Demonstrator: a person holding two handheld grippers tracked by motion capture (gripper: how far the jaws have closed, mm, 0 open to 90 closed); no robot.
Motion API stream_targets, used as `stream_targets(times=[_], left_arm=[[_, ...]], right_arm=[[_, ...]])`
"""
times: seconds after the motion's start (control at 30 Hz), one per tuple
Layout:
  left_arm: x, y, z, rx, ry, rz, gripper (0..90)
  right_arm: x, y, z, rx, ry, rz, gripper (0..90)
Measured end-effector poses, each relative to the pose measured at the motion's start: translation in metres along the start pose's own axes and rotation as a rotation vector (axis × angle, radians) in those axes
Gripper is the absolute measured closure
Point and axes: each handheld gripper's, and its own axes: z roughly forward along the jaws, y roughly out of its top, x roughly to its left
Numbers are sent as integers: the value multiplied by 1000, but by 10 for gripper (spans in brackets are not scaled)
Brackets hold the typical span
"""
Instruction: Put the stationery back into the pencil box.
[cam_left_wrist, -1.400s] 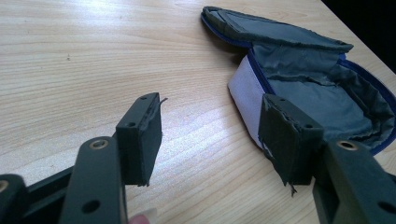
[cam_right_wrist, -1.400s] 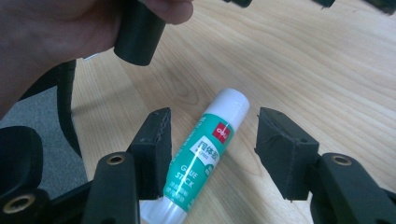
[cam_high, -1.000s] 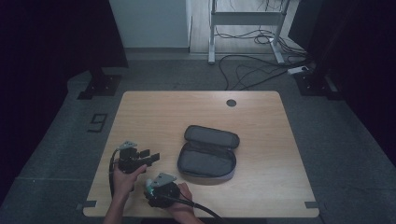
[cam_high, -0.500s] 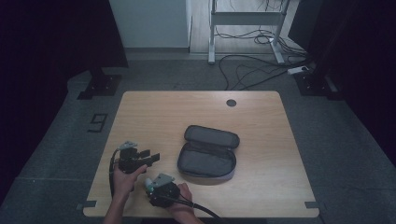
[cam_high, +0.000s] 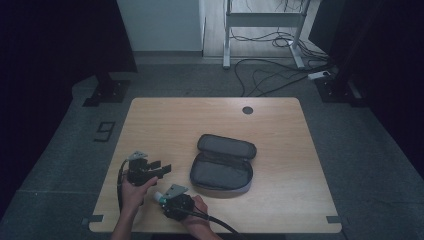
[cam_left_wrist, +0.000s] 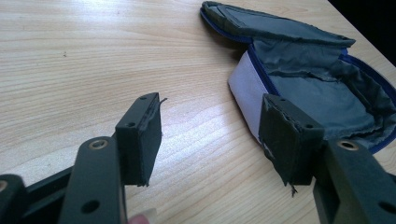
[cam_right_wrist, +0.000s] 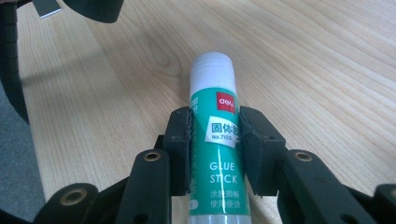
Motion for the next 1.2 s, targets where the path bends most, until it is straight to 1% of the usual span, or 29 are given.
stream_targets(times=[0.13, 0.3, 0.47, 0.6, 0.73, 0.97, 1.2], left_arm=[[1, 0, 0, 0, -1, -1, 396], [1, 0, 0, -1, -2, -2, 396], [1, 0, 0, 0, -2, -5, 396], [2, -1, 1, 4, -1, -6, 396], [2, -1, 2, 2, -16, -13, 395], [3, -2, 2, 7, -8, -10, 395], [2, -2, 2, 8, -9, -10, 396]], right_arm=[[-3, 0, -2, 0, 15, 6, 649], [-5, 1, -8, -17, 27, 20, 649], [-8, 2, -17, -38, 30, 15, 649], [-11, 1, -24, -47, 26, 17, 649], [-15, 0, -29, -54, 21, 25, 649], [-23, -1, -38, -68, 8, 33, 649], [-33, -3, -49, -88, -17, 46, 649]])
